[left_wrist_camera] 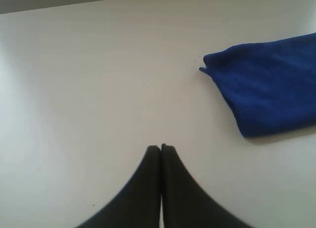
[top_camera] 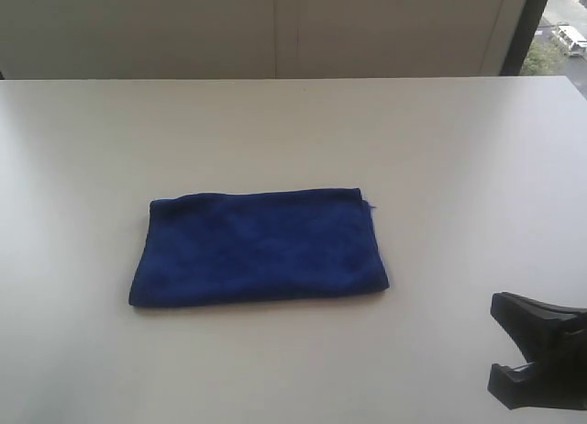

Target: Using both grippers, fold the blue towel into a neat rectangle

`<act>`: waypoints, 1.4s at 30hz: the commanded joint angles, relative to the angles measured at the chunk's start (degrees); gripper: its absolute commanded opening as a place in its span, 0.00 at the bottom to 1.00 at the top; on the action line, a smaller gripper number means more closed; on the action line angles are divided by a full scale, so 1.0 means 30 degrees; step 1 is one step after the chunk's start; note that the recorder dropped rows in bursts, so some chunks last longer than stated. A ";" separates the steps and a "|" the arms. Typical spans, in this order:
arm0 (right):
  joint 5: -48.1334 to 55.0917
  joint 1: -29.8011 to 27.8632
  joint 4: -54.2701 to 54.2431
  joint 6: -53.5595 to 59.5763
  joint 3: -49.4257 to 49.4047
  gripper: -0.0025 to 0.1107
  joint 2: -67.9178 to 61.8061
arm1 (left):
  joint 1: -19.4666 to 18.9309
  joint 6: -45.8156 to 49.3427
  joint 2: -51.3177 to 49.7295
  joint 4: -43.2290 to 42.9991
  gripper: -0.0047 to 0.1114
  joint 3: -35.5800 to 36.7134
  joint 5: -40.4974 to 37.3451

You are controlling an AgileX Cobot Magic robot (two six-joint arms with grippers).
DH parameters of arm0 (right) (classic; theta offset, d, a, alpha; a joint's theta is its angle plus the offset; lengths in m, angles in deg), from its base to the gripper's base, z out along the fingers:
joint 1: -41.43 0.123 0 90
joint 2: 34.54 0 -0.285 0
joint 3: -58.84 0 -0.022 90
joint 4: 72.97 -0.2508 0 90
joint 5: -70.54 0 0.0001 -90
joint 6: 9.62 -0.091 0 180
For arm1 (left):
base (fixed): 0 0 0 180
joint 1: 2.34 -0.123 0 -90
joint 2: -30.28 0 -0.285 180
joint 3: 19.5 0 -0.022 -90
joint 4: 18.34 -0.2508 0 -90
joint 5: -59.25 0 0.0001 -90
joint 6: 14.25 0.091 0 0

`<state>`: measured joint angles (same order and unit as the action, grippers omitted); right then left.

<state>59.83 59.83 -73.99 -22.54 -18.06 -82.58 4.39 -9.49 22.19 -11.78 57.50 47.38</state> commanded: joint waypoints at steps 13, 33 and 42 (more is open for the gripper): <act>0.0233 -0.0064 0.0197 0.0009 -0.0104 0.02 0.9177 | 0.0083 0.0051 0.0103 0.0210 0.04 0.0073 0.0088; 1.0207 -0.7121 0.0341 0.3828 -0.0104 0.02 1.3419 | 0.0083 0.0051 0.0103 0.0210 0.04 0.0073 0.0088; 1.0119 -0.8627 0.0341 0.3760 -0.0104 0.02 1.3419 | 0.0083 0.0051 0.0103 0.0210 0.04 0.0073 0.0088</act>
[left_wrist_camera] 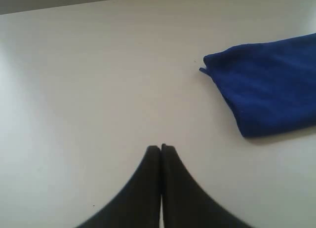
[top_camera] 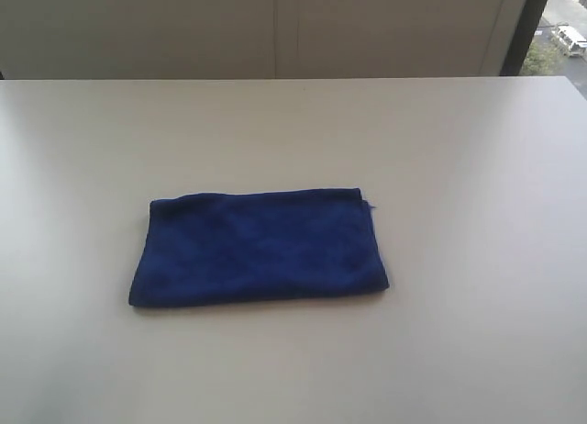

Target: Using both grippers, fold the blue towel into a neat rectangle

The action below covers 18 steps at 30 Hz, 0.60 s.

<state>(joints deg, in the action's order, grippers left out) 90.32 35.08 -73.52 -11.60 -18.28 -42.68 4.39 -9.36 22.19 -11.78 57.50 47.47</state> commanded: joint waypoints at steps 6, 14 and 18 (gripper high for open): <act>-0.0046 -0.0377 0.0184 0.0113 -0.0031 0.02 0.0118 | 0.0083 0.0010 0.0103 0.0210 0.04 0.0073 0.0059; -0.0268 -0.0338 0.0184 0.0113 -0.0031 0.02 0.0118 | 0.0083 0.0010 0.0103 0.0210 0.04 0.0073 0.0059; -0.0259 0.0233 0.0184 0.0113 -0.0031 0.02 0.0118 | 0.0083 0.0010 0.0103 0.0210 0.04 0.0073 0.0059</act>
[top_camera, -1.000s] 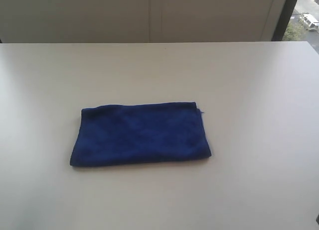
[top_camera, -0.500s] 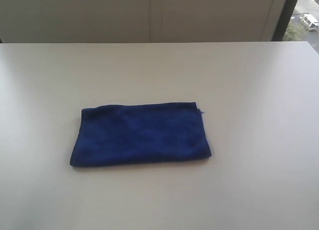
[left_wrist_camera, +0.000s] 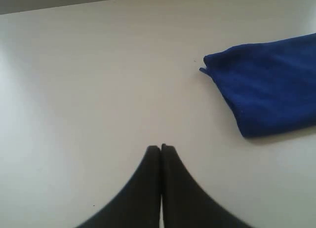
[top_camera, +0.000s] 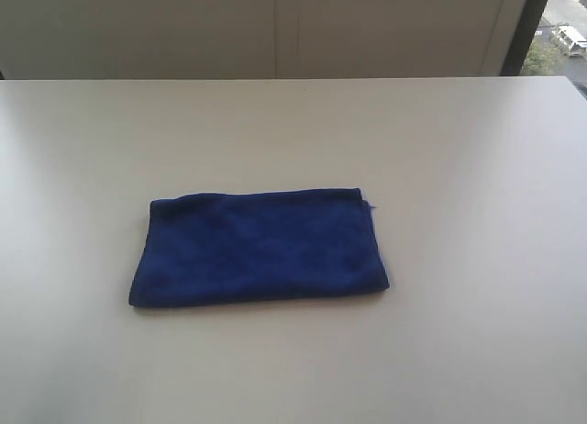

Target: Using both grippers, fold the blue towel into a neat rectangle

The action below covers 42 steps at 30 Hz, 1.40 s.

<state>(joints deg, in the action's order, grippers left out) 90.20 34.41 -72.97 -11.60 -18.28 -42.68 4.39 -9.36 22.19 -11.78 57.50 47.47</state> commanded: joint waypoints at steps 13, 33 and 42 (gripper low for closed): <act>-0.0137 0.1775 0.0000 0.0113 -0.0031 0.02 0.0118 | 0.0083 0.0010 0.0103 0.0210 0.04 0.0073 0.0059; -0.0137 0.1775 0.0000 0.0113 -0.0031 0.02 0.0118 | 0.0083 0.0010 0.0103 0.0210 0.04 0.0073 0.0059; -0.0137 0.1775 0.0000 0.0113 -0.0031 0.02 0.0118 | 0.0083 0.0010 0.0103 0.0210 0.04 0.0073 0.0059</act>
